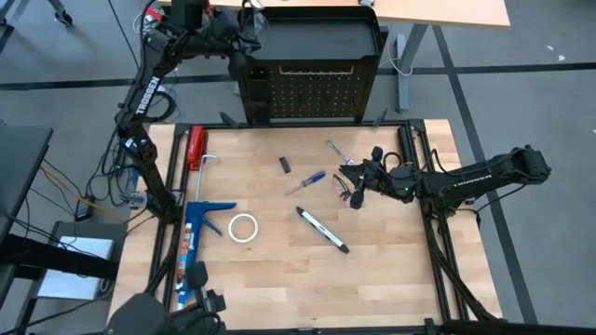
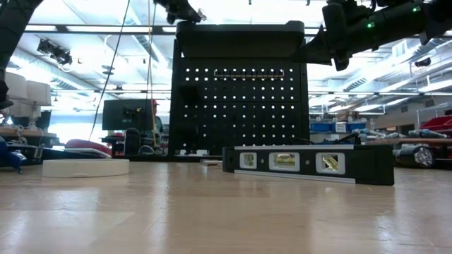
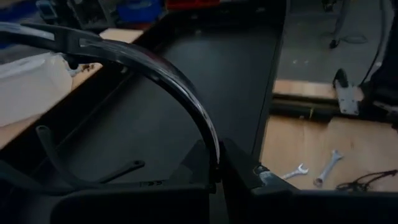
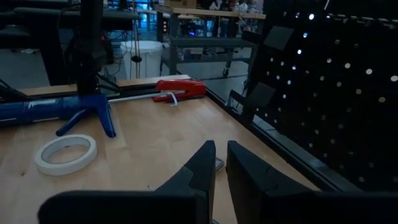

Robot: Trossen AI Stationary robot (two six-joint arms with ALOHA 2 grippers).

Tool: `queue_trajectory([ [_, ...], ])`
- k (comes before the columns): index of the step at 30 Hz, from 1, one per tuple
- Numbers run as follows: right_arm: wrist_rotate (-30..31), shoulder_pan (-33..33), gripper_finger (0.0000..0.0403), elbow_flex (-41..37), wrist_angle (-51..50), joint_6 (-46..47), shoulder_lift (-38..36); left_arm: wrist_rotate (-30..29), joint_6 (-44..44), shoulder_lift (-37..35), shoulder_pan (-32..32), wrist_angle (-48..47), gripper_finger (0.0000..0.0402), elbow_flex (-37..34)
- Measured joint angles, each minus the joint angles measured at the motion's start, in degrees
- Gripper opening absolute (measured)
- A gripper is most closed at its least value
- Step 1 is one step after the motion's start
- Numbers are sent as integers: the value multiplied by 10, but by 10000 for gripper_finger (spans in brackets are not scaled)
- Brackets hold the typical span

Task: Hang tools onto peg board
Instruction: Put the left black safety glasses on the top of the black pegboard

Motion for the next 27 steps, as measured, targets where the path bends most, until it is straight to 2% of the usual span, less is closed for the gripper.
queue_trajectory([
  [12, 0, 0, 48, 0, 0, 0, 0, -28, 3, 0, -7, -4, 40, 0],
  [27, 0, 0, 48, 0, 1, 0, 0, -30, 3, 1, -7, -4, 70, 0],
])
